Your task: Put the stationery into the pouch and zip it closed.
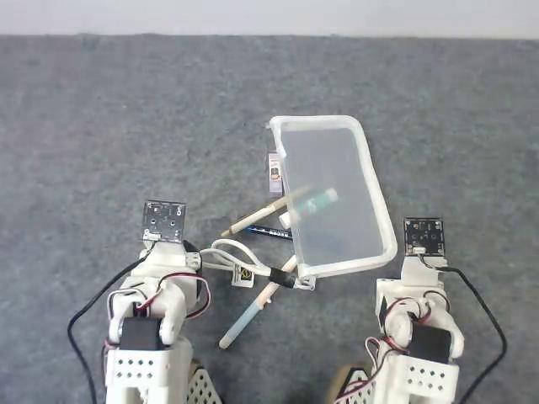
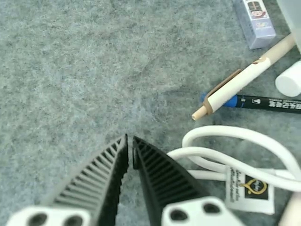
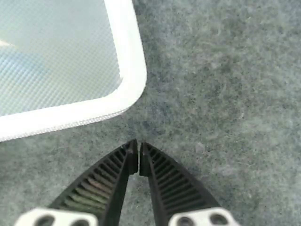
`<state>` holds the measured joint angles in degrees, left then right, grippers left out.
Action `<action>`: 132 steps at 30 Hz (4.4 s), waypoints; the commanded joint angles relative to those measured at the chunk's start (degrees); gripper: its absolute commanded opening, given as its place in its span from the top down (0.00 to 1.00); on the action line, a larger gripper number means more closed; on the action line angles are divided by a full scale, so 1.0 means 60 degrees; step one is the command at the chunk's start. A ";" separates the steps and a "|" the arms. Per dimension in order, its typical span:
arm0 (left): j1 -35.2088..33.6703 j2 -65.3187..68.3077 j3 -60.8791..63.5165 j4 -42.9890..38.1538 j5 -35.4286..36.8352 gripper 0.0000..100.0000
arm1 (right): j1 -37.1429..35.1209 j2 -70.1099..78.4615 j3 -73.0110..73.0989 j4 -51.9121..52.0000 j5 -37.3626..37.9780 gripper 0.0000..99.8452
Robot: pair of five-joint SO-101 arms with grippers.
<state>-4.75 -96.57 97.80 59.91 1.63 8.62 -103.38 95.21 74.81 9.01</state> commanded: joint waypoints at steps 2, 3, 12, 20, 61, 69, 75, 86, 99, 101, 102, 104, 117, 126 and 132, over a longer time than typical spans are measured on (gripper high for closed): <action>0.0029 0.0059 -0.0139 0.0044 -0.0044 0.99 | 0.0110 -0.0110 0.0205 0.0037 0.0117 0.99; 0.0029 0.0059 -0.0139 0.0044 -0.0044 0.99 | 0.0110 -0.0110 0.0205 0.0037 0.0117 0.99; -0.0044 0.0059 -0.0403 0.0029 -0.0088 0.99 | 0.0095 -0.0110 0.0205 0.0037 0.0059 0.99; -0.0059 0.0059 -0.0755 -0.0015 -0.0103 0.99 | 0.0139 -0.0110 0.0205 0.0022 0.0132 0.99; -0.1158 0.0059 -0.1033 -0.0293 -0.0088 0.99 | -0.2088 0.3949 -0.6286 0.1487 0.0044 0.99; -0.1187 0.0059 -0.1018 -0.0293 -0.0088 0.99 | -0.2117 0.7465 -0.6813 0.1370 0.0044 0.99; -0.1187 0.0059 -0.1018 -0.0293 -0.0088 0.99 | -0.3128 0.9253 -0.6842 0.1385 0.0044 0.99; -0.1187 0.0059 -0.1018 -0.0293 -0.0088 0.99 | -0.3832 1.1377 -0.6842 -0.0872 -0.1143 0.99; -0.1187 0.0059 -0.1018 -0.0293 -0.0103 0.99 | -0.3788 1.2608 -0.6842 -0.3465 -0.1172 0.99; -0.1201 0.0059 -0.1018 -0.0293 -0.0103 0.99 | -0.3773 1.2696 -0.6842 -0.3890 -0.1451 0.99; -0.1201 0.0059 -0.1018 -0.0293 -0.0103 0.99 | -0.3744 1.2711 -0.6842 -0.4081 -0.1656 0.99; -0.1201 0.0059 -0.1018 -0.0293 -0.0103 0.99 | -0.3612 1.2711 -0.6857 -0.4564 -0.2081 0.99; -0.1201 0.0059 -0.1033 -0.0293 -0.0103 0.99 | -0.3304 1.2799 -0.8440 -0.4989 -0.3722 0.99; -0.1201 0.0059 -0.1033 -0.0293 -0.0103 0.99 | -0.4740 1.2740 -1.0403 -0.1663 -0.5172 0.99; -0.1201 0.0059 -0.1033 -0.0293 -0.0103 0.99 | -0.6703 1.2813 -1.0462 -0.1546 -0.6637 0.97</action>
<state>-11.60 -96.57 94.90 59.91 1.54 -26.73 -26.20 35.87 65.23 -26.59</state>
